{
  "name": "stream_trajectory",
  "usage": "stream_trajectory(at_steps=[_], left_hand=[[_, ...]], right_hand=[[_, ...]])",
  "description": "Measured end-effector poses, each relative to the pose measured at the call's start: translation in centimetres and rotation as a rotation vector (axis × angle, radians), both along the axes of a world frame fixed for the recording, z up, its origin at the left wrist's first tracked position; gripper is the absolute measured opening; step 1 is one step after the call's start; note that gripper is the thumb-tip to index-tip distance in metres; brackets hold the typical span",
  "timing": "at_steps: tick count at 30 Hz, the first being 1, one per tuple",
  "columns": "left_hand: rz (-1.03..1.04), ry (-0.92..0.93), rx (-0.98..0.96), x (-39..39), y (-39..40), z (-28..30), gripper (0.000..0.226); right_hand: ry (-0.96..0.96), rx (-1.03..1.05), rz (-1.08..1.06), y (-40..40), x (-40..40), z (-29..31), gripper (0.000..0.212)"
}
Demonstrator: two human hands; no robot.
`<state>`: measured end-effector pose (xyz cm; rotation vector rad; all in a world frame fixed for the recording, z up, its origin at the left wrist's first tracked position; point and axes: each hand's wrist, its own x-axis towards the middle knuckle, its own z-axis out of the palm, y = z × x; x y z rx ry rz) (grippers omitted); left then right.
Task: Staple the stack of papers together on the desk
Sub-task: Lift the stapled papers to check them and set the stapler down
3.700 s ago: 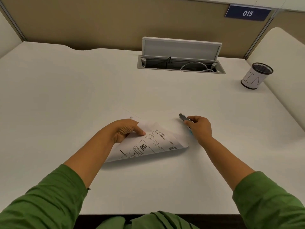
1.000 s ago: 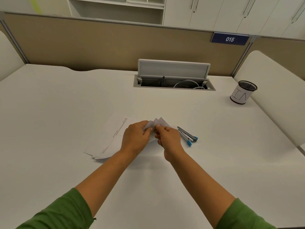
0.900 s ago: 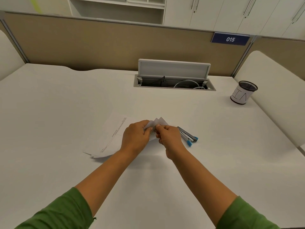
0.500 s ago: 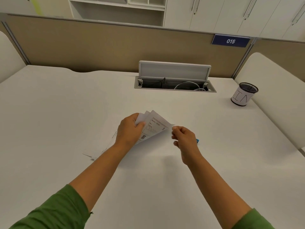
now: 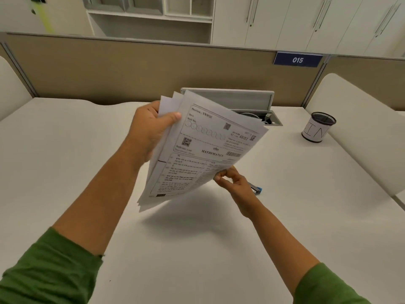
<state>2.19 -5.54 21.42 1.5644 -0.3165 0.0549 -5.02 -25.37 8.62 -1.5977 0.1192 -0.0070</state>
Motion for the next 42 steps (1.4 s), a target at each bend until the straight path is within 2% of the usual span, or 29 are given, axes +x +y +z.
stream_trajectory(at_steps=[6, 12, 15, 19, 21, 28, 32, 38, 42], left_hand=[[0.115, 0.072, -0.096, 1.9, 1.6, 0.3, 0.012], [0.298, 0.067, -0.128, 3.6, 3.2, 0.0, 0.020], [0.362, 0.125, -0.086, 5.0, 4.3, -1.0, 0.041], [0.409, 0.322, 0.201, 6.9, 6.2, -3.7, 0.096], [0.400, 0.351, 0.269, 6.9, 7.0, -5.3, 0.107], [0.271, 0.465, 0.348, 5.9, 8.6, -9.8, 0.093], [0.261, 0.477, 0.365, 5.6, 9.4, -10.7, 0.089], [0.257, 0.476, 0.402, 5.8, 10.9, -11.7, 0.086], [0.235, 0.473, 0.428, 6.0, 10.9, -12.1, 0.083]], right_hand=[[-0.071, 0.088, 0.021, 0.0, 0.8, 0.1, 0.011], [-0.007, 0.126, 0.029, 1.5, 0.5, -1.3, 0.012], [0.004, 0.143, -0.014, 2.8, 0.5, -2.0, 0.013], [0.062, 0.172, -0.093, 4.4, 1.5, -2.3, 0.011], [0.144, 0.118, -0.113, 5.0, 2.0, -2.5, 0.013], [0.286, -0.265, -0.149, 7.0, 2.8, -3.5, 0.015], [0.317, -0.356, -0.175, 7.6, 3.0, -3.5, 0.028], [0.359, -0.571, -0.257, 8.0, 3.0, -2.7, 0.021], [0.334, -0.599, -0.321, 7.5, 2.9, -1.4, 0.021]])
